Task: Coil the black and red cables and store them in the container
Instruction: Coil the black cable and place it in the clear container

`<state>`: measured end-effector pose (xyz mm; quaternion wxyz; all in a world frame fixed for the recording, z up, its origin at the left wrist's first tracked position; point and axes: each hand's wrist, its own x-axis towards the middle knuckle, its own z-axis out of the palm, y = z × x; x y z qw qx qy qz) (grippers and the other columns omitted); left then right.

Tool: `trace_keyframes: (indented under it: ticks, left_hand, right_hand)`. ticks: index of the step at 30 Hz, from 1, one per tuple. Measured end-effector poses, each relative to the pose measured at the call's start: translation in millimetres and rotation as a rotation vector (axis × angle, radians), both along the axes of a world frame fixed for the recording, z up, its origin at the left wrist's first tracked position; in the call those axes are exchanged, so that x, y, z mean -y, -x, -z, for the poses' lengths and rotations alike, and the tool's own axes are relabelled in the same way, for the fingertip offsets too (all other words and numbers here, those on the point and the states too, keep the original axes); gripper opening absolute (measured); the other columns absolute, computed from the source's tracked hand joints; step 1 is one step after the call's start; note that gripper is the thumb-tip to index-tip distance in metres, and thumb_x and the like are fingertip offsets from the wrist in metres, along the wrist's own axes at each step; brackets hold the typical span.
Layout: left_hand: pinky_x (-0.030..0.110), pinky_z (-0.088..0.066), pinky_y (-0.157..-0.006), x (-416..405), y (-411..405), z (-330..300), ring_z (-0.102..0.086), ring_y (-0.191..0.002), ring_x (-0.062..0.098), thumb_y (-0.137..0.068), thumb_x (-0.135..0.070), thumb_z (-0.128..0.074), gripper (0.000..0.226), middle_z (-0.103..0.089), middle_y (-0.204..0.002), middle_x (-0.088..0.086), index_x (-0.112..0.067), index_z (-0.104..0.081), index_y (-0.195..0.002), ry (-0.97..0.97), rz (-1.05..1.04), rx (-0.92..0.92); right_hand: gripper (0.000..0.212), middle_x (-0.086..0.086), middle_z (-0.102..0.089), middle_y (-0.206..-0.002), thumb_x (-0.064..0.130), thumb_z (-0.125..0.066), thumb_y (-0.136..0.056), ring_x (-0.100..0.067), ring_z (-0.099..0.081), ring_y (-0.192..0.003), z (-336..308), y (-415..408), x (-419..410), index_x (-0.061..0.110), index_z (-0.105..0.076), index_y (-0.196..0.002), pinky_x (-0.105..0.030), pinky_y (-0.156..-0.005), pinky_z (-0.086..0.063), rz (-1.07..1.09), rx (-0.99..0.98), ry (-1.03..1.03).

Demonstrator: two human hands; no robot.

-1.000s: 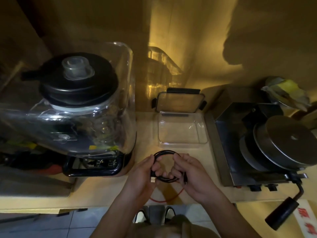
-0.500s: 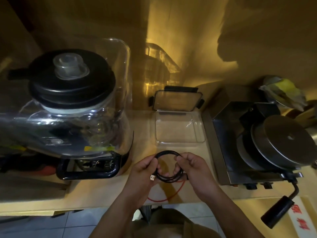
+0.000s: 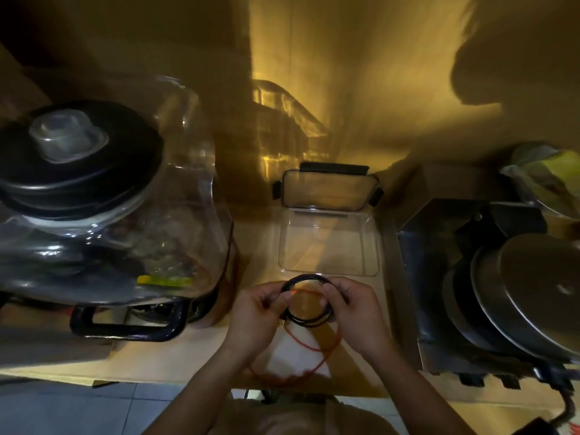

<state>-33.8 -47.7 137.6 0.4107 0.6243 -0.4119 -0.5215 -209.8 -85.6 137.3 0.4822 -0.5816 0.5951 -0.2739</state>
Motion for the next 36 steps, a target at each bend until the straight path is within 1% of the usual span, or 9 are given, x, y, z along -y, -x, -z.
trace_keyframes:
  ticks: [4, 9, 13, 17, 20, 25, 28, 30, 36]
  left_hand:
    - [0.036, -0.055, -0.063, 17, 6, 13, -0.066, -0.063, 0.013, -0.094, -0.007, -0.062, 0.022, -0.072, -0.066, 0.004, -0.02, -0.076, -0.084, -0.012, -0.096, 0.094]
    - [0.036, -0.056, -0.064, 36, 12, 27, -0.068, -0.064, 0.013, -0.093, -0.011, -0.063, 0.021, -0.072, -0.065, -0.004, -0.023, -0.074, -0.08, -0.036, -0.161, 0.199]
    - [0.035, -0.057, -0.059, 57, 16, 39, -0.067, -0.06, 0.011, -0.09, -0.015, -0.068, 0.012, -0.069, -0.062, -0.006, -0.023, -0.076, -0.086, -0.01, -0.181, 0.38]
    - [0.043, -0.06, -0.063, 88, 21, 53, -0.071, -0.064, 0.014, -0.086, -0.022, -0.072, 0.009, -0.074, -0.071, -0.005, -0.022, -0.072, -0.095, -0.042, -0.235, 0.446]
    - [0.043, -0.061, -0.063, 111, 24, 63, -0.07, -0.062, 0.012, -0.084, -0.024, -0.074, 0.009, -0.072, -0.07, -0.006, -0.023, -0.069, -0.091, -0.097, -0.277, 0.426]
    - [0.043, -0.06, -0.062, 138, 29, 76, -0.069, -0.061, 0.013, -0.085, -0.023, -0.074, 0.011, -0.071, -0.07, -0.007, -0.028, -0.066, -0.08, -0.134, -0.295, 0.432]
    - [0.038, -0.06, -0.069, 154, 33, 84, -0.07, -0.071, 0.014, -0.088, -0.022, -0.07, 0.002, -0.074, -0.08, -0.003, -0.023, -0.071, -0.088, -0.144, -0.249, 0.483]
    - [0.035, -0.059, -0.075, 165, 37, 89, -0.071, -0.081, 0.017, -0.09, -0.019, -0.066, 0.011, -0.076, -0.092, 0.002, -0.017, -0.073, -0.098, -0.182, -0.203, 0.506]
    - [0.045, -0.056, -0.082, 190, 47, 111, -0.067, -0.096, 0.032, -0.097, -0.02, -0.052, 0.024, -0.071, -0.106, 0.014, -0.006, -0.066, -0.111, -0.307, -0.055, 0.449]
  right_hand:
    - [0.032, -0.003, -0.068, -0.069, 0.016, -0.05, -0.1, -0.022, -0.065, -0.067, 13, 4, 20, 0.014, -0.065, -0.072, -0.05, -0.069, -0.056, -0.064, -0.017, 0.012]
    - [0.032, -0.003, -0.073, -0.081, 0.01, -0.045, -0.102, -0.02, -0.068, -0.079, 23, 5, 44, 0.02, -0.074, -0.094, -0.038, -0.075, -0.059, -0.101, 0.022, -0.104]
    - [0.03, -0.013, -0.073, -0.088, 0.003, -0.047, -0.101, -0.014, -0.067, -0.067, 28, 6, 65, 0.017, -0.072, -0.108, -0.016, -0.055, -0.051, -0.059, 0.064, -0.162]
    - [0.016, -0.008, -0.07, -0.08, -0.003, -0.052, -0.097, -0.009, -0.066, -0.054, 38, 5, 89, 0.009, -0.06, -0.103, -0.019, -0.047, -0.051, 0.096, 0.119, -0.181]
    - [0.011, -0.009, -0.07, -0.084, -0.002, -0.056, -0.095, -0.019, -0.067, -0.065, 47, 5, 111, 0.008, -0.06, -0.097, -0.02, -0.048, -0.053, 0.154, 0.107, -0.19]
    - [0.026, -0.002, -0.071, -0.083, -0.001, -0.058, -0.094, -0.022, -0.071, -0.077, 70, 4, 141, 0.022, -0.064, -0.083, -0.038, -0.066, -0.063, 0.183, 0.046, -0.207]
    - [0.034, -0.005, -0.072, -0.082, -0.001, -0.056, -0.091, -0.026, -0.072, -0.08, 89, 2, 156, 0.028, -0.065, -0.078, -0.045, -0.074, -0.062, 0.191, 0.027, -0.208]
    - [0.035, -0.001, -0.072, -0.082, 0.001, -0.054, -0.093, -0.023, -0.07, -0.083, 99, -1, 164, 0.03, -0.064, -0.077, -0.044, -0.081, -0.06, 0.198, 0.027, -0.251]
    - [0.022, -0.001, -0.068, -0.097, 0.005, -0.052, -0.096, -0.017, -0.063, -0.095, 121, -1, 182, 0.012, -0.069, -0.107, -0.036, -0.091, -0.049, 0.207, 0.057, -0.423]
